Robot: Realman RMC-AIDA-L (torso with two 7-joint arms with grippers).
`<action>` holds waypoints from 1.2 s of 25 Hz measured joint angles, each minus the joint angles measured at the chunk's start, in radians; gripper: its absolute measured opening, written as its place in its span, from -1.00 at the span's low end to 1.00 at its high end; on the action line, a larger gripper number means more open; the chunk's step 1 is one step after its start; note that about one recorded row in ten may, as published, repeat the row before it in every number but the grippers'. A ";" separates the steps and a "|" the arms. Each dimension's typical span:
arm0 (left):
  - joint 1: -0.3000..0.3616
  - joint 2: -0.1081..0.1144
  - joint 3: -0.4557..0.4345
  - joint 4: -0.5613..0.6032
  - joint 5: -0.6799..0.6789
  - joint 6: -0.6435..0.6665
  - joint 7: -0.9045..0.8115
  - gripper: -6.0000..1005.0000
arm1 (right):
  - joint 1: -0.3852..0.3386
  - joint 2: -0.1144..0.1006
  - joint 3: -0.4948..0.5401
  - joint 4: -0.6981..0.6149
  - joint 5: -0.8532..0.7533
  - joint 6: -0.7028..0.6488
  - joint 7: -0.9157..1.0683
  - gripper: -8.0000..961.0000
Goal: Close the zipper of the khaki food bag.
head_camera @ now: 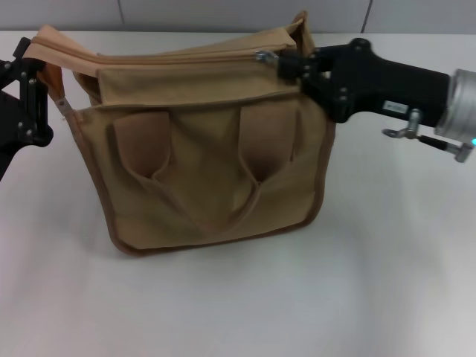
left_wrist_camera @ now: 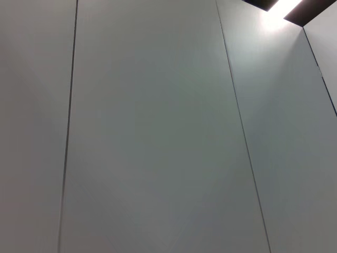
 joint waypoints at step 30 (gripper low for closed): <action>0.031 0.013 0.055 0.279 0.071 -0.069 -0.656 -0.57 | -0.065 -0.002 0.094 0.062 0.084 -0.122 0.025 -0.16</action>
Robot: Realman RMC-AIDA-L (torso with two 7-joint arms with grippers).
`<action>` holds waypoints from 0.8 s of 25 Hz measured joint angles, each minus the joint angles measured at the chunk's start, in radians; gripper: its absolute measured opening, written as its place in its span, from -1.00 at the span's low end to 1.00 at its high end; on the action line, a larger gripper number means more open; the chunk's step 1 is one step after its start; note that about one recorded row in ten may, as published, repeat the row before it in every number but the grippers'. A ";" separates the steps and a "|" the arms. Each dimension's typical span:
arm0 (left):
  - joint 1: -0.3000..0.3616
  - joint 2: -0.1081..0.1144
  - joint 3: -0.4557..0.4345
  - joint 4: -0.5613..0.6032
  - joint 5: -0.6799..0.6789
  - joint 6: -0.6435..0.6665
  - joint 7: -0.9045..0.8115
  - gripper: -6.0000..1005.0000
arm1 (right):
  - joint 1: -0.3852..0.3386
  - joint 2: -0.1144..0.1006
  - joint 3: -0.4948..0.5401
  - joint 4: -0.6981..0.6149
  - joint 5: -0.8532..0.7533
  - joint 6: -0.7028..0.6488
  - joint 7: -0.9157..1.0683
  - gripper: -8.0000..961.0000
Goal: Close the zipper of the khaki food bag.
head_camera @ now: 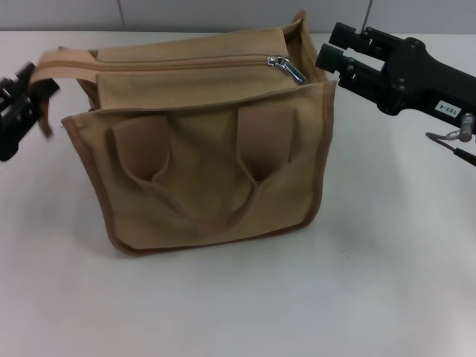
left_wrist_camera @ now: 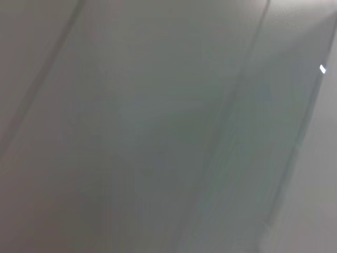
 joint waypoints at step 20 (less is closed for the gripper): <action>0.013 0.143 0.346 0.244 0.087 0.194 -0.343 0.52 | -0.002 -0.024 0.000 0.023 -0.218 -0.227 -0.160 0.63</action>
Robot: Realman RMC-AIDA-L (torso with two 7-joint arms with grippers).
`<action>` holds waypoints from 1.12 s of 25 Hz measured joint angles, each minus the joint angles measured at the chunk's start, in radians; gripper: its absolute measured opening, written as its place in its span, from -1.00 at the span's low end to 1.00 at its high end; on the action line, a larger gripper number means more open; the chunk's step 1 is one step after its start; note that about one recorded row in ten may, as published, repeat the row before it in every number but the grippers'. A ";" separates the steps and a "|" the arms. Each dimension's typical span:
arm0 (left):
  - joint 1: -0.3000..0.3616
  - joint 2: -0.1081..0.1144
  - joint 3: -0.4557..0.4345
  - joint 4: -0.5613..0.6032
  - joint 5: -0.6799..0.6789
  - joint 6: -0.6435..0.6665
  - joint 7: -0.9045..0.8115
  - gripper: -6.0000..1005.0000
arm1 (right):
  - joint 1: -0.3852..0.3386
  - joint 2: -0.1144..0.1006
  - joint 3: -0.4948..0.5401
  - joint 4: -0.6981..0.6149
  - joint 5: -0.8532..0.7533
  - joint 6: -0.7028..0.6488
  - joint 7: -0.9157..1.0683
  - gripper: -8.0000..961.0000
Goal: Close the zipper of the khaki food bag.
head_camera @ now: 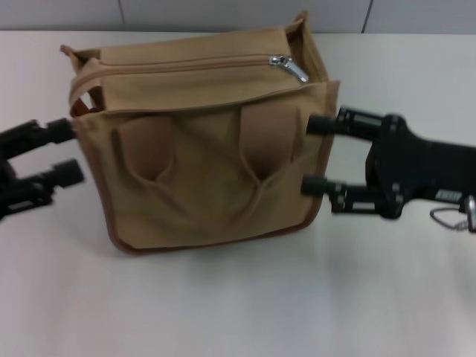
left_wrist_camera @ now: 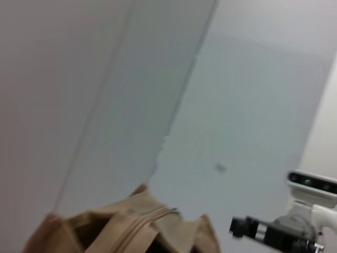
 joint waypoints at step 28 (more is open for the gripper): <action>-0.028 -0.111 0.305 -0.110 0.057 -0.154 0.302 0.56 | 0.108 0.025 -0.025 0.196 -0.209 0.115 -0.076 0.63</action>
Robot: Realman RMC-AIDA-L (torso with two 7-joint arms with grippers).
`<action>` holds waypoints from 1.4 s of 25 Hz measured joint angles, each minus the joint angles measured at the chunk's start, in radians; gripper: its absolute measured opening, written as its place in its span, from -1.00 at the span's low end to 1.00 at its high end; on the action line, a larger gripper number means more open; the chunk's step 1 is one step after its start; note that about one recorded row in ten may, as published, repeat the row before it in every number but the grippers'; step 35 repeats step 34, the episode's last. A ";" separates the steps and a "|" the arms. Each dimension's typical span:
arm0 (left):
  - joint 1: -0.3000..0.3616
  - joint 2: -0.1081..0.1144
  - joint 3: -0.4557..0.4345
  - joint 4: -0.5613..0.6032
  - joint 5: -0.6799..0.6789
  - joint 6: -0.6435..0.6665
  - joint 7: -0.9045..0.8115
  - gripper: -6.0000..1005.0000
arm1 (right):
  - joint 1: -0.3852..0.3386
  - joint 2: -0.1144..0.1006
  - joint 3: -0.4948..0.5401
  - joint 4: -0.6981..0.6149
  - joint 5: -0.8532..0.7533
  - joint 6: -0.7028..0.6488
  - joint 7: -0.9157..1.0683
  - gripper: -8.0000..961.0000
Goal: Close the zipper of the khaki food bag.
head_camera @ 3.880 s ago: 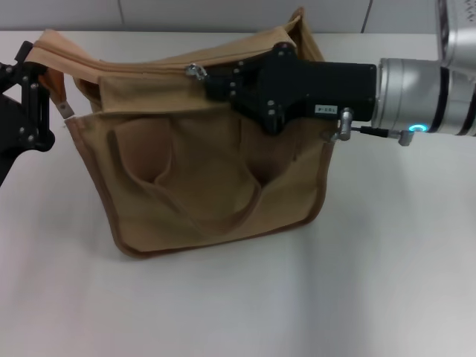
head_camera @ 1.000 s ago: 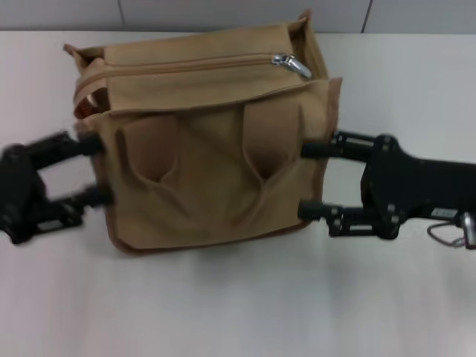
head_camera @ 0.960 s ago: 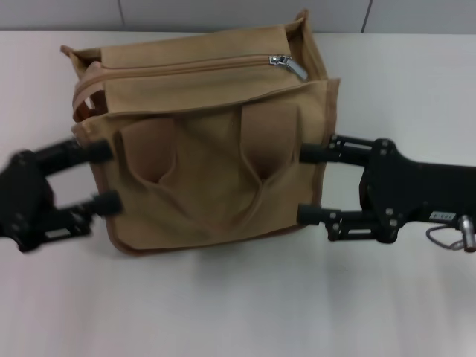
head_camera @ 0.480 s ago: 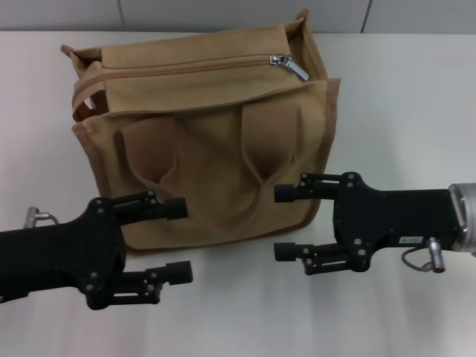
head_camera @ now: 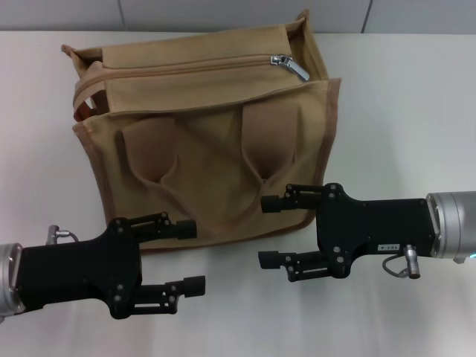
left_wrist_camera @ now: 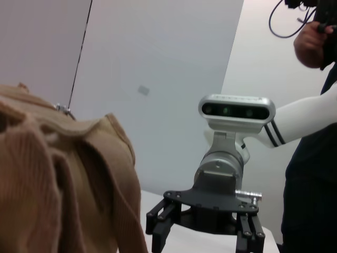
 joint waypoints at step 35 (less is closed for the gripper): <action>0.007 0.004 0.004 -0.022 0.008 -0.009 0.028 0.56 | 0.005 0.002 0.002 0.038 0.006 0.021 -0.053 0.63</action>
